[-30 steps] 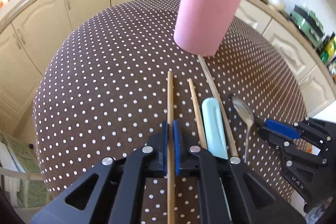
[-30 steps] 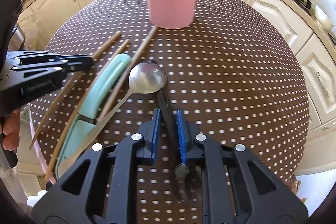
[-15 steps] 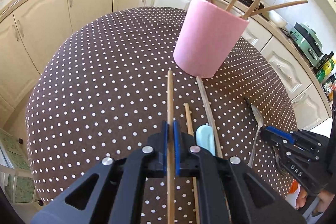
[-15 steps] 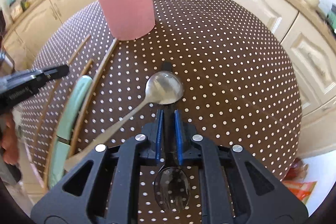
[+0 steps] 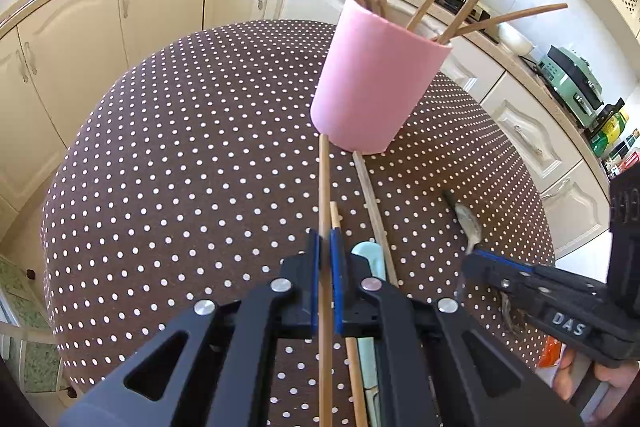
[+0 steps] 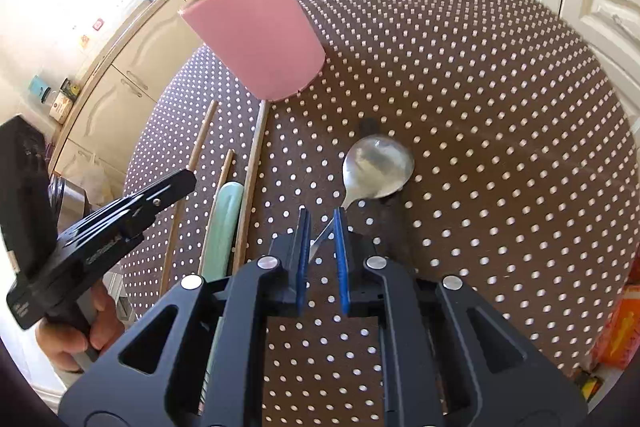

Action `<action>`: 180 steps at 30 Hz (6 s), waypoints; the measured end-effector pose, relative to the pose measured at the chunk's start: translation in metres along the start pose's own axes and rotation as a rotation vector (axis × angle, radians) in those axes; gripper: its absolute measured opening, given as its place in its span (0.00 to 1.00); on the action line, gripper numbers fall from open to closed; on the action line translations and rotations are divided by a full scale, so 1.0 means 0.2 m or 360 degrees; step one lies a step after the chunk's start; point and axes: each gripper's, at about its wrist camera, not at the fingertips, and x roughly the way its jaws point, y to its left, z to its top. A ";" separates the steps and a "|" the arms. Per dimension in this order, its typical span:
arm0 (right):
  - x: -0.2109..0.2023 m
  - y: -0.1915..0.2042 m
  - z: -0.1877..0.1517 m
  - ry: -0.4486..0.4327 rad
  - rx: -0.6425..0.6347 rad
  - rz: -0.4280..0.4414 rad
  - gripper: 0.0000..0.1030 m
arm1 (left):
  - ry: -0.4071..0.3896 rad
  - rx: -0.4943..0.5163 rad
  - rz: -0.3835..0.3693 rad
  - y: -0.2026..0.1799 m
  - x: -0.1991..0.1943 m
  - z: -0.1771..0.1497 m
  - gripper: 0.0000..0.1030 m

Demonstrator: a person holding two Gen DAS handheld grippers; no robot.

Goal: Organize utensils
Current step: 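Grasp a wooden chopstick with the left gripper while the right gripper grasps the metal spoon, then lift the chopstick and the spoon upright over the pink cup with both grippers, then open the left gripper to drop the chopstick into the cup while the right gripper holds the spoon, then open the right gripper to drop the metal spoon into the pink cup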

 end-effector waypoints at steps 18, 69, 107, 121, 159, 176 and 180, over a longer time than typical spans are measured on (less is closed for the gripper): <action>0.26 0.09 0.23 0.0042 0.0037 -0.0095 0.13 | 0.0177 0.0036 -0.0049 -0.03 0.11 0.04 0.05; -0.41 0.38 0.25 -0.0916 -0.0476 0.0060 0.02 | -0.1009 0.0265 -0.0296 -0.31 -0.51 0.32 0.05; -0.31 0.52 0.59 -0.1363 -0.0651 -0.0096 0.02 | -0.1515 -0.0010 -0.0202 -0.19 -0.30 0.73 0.05; -0.26 0.53 0.54 -0.1344 -0.0679 -0.0157 0.02 | -0.1337 -0.0019 -0.0116 -0.11 -0.31 0.65 0.30; -0.19 0.58 0.39 -0.1161 -0.0605 -0.0251 0.04 | -0.0998 0.0076 0.0090 0.00 -0.47 0.38 0.60; -0.36 0.55 0.26 -0.1256 -0.0577 -0.0295 0.50 | -0.0962 0.0087 0.0080 -0.04 -0.62 0.27 0.63; -0.40 0.52 0.22 -0.1244 -0.0567 -0.0312 0.50 | -0.0886 0.0114 0.0072 -0.06 -0.61 0.23 0.63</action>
